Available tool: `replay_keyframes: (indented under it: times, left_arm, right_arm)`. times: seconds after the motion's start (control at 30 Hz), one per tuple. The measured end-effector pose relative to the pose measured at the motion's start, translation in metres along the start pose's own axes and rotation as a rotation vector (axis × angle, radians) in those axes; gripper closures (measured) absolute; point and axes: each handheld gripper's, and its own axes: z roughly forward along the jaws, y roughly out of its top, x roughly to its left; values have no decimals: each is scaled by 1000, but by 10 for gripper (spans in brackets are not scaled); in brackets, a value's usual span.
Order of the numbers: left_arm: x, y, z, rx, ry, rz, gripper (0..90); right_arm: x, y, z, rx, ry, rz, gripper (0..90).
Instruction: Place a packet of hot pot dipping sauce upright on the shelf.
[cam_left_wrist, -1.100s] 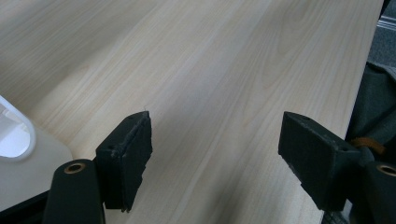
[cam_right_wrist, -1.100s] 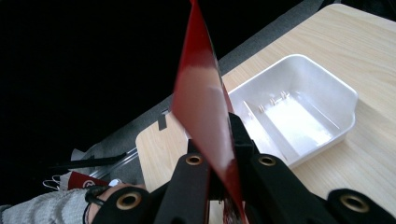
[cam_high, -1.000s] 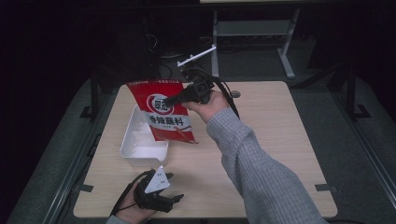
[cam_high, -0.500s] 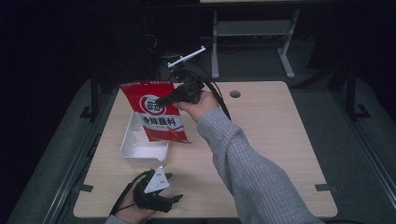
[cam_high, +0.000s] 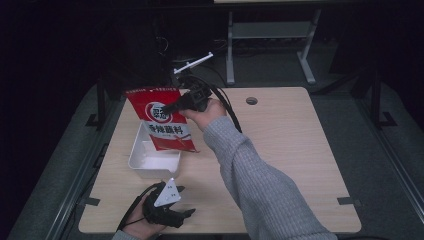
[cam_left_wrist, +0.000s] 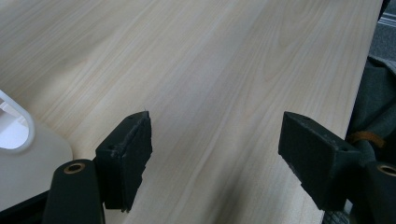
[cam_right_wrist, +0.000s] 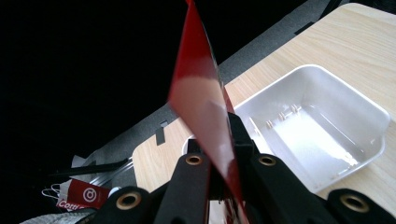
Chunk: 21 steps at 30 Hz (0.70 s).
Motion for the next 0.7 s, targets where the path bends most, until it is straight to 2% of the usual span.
replay_keyframes:
  times: [0.7]
  left_arm:
    - [0,0,1,3,-15,8,249]
  right_arm:
    - [-8,-1,42,-27,1,18,884]
